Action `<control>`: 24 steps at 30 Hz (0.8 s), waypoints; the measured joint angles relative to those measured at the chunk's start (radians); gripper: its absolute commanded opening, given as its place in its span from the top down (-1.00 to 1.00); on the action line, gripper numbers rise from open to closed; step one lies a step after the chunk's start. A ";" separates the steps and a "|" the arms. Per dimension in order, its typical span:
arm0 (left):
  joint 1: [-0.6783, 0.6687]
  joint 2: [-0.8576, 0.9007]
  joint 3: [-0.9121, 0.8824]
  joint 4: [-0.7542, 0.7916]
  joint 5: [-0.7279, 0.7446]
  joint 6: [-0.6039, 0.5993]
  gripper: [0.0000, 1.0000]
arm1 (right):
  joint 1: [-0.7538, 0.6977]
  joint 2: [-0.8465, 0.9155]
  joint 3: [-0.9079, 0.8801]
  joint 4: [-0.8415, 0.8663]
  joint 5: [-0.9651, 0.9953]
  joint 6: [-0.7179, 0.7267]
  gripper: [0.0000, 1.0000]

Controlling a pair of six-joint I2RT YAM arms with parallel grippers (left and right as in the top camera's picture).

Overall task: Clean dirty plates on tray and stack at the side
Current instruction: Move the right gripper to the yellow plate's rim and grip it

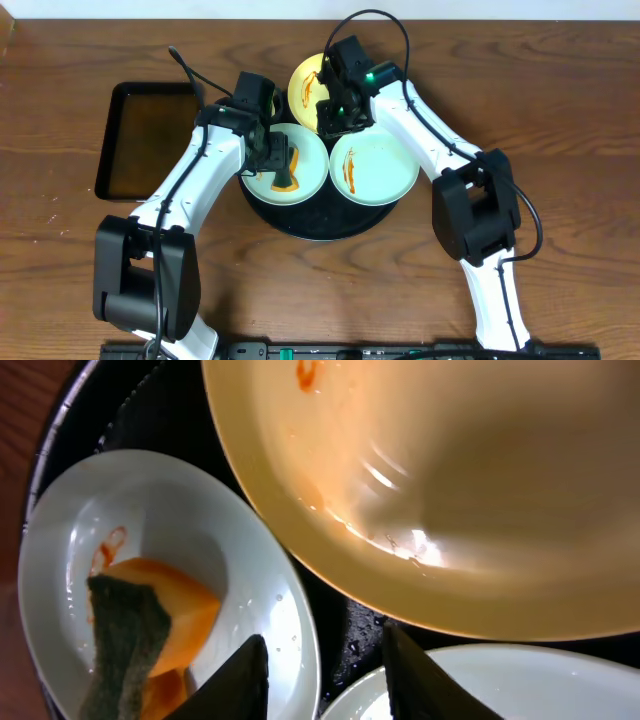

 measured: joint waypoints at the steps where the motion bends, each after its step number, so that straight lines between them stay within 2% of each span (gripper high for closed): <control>1: 0.000 0.000 0.000 0.000 0.000 0.000 -0.35 | 0.003 0.000 0.000 -0.004 0.006 0.000 0.39; 2: 0.000 0.000 0.000 0.000 0.000 0.000 -0.34 | 0.006 0.000 0.000 -0.006 0.010 0.001 0.44; 3: 0.000 0.000 0.000 0.000 0.000 0.000 -0.34 | 0.011 0.000 0.000 -0.006 0.013 0.000 0.59; 6: 0.000 0.000 0.000 -0.002 0.000 0.000 -0.34 | 0.040 0.000 0.000 -0.005 0.040 -0.005 0.77; 9: 0.000 0.000 0.000 -0.004 0.000 0.000 -0.34 | 0.054 0.006 0.000 -0.006 0.063 -0.003 0.74; 13: 0.000 0.000 0.000 -0.004 0.000 0.000 -0.34 | 0.059 0.015 0.000 -0.007 0.077 -0.004 0.56; 24: 0.000 0.000 0.000 -0.005 0.000 0.000 -0.34 | 0.059 0.022 -0.038 0.000 0.113 -0.004 0.57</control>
